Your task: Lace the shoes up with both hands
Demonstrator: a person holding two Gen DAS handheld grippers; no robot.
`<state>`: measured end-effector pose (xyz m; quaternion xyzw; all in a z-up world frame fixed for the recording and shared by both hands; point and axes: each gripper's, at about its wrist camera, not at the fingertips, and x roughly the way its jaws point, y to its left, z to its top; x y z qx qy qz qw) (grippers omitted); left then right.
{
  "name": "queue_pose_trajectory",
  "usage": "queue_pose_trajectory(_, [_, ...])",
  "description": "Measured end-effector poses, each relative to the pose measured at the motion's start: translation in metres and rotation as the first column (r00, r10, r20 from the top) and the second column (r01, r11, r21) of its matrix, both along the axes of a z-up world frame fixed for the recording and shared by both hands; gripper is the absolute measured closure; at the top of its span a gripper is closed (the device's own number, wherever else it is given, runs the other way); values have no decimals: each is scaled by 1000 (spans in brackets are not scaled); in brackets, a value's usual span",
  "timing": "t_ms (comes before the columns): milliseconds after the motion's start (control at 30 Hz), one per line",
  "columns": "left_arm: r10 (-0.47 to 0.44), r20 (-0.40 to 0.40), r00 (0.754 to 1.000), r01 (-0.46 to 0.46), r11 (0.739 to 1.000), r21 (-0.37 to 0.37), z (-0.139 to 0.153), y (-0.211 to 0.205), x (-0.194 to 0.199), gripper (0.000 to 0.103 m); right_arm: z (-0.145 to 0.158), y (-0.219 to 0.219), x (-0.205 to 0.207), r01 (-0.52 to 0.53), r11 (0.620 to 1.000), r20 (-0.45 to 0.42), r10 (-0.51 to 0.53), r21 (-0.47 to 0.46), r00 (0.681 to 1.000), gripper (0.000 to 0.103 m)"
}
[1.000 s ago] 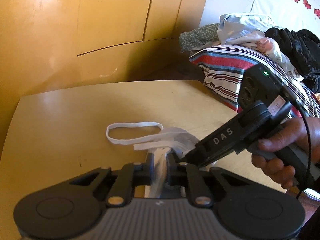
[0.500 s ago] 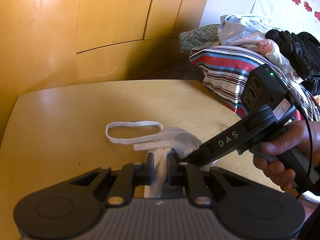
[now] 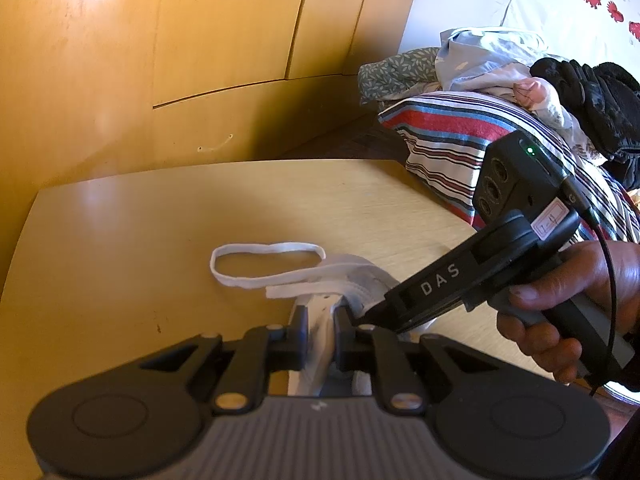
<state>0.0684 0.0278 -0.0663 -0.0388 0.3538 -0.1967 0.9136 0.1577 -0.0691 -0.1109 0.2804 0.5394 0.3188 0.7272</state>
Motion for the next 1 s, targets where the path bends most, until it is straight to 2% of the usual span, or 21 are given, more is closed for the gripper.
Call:
queue_pose_trajectory(167, [-1, -1, 1000, 1, 1000, -2, 0, 0, 0, 90, -1, -7, -1, 25, 999, -11, -25, 25, 1000, 103])
queue_pose_trajectory(433, [-1, -3, 1000, 1, 1000, -1, 0, 1, 1, 89, 3, -5, -2, 18, 1000, 25, -18, -8, 1000, 103])
queue_pose_trajectory(767, [-7, -5, 1000, 7, 1000, 4, 0, 0, 0, 89, 0, -5, -5, 72, 997, 12, -72, 1, 997, 103])
queue_pose_trajectory(867, [14, 0, 1000, -14, 1000, -14, -1, 2, 0, 90, -5, -8, -7, 109, 994, -23, -108, 32, 994, 103])
queue_pose_trajectory(1000, [52, -9, 999, -53, 997, -54, -2, 7, 1, 90, -6, -9, -9, 121, 992, -22, -120, 40, 993, 103])
